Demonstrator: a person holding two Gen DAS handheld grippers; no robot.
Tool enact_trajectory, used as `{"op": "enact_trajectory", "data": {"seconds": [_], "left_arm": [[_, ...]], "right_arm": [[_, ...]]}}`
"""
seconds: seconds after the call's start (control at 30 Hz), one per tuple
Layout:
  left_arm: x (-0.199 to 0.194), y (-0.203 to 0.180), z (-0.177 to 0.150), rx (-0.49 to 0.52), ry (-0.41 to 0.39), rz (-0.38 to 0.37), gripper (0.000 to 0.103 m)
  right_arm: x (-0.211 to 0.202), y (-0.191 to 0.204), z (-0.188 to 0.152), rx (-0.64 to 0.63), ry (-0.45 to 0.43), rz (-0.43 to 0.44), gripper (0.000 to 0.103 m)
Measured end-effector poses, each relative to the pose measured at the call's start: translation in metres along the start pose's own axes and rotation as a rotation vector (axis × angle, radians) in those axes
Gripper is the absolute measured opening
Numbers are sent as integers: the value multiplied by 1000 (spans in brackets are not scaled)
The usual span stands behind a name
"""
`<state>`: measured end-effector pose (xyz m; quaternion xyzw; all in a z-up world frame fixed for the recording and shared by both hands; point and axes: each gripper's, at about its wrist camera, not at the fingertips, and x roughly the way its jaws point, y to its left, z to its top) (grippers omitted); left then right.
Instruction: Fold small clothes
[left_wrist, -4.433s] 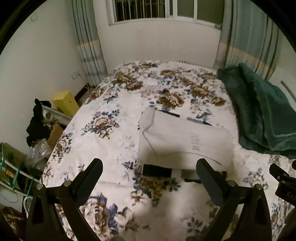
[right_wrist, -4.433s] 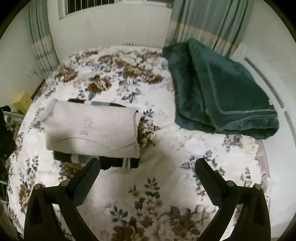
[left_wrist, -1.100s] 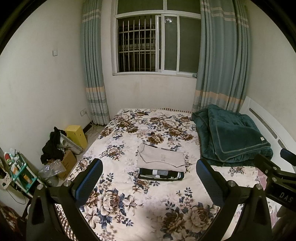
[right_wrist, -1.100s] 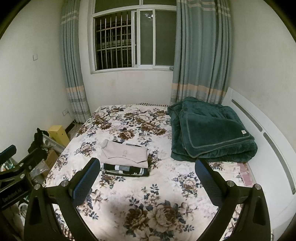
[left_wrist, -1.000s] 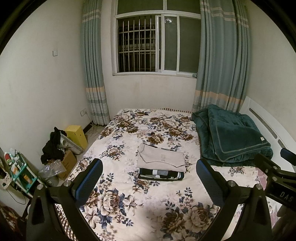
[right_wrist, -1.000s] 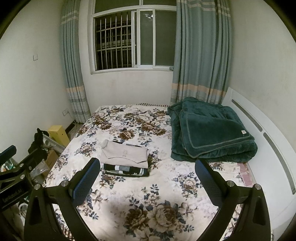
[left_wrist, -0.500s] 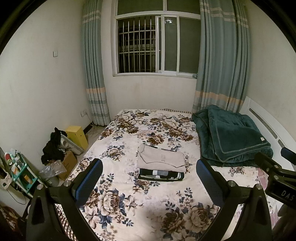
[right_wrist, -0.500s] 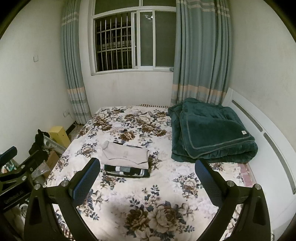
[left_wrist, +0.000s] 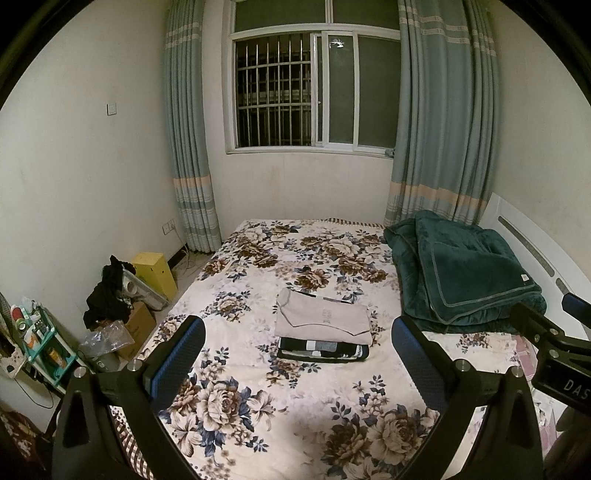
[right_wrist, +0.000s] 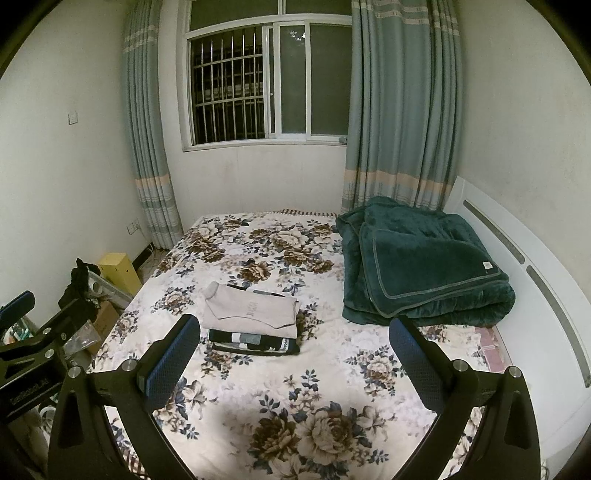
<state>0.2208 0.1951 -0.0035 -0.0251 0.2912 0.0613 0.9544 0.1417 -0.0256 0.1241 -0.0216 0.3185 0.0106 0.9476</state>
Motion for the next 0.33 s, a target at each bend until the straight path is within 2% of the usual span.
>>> {"op": "enact_trajectory", "data": {"seconds": [0.33], "left_arm": [[-6, -1, 6, -2, -12, -1, 103]], "right_arm": [[0, 1, -3, 4, -2, -4, 103]]}}
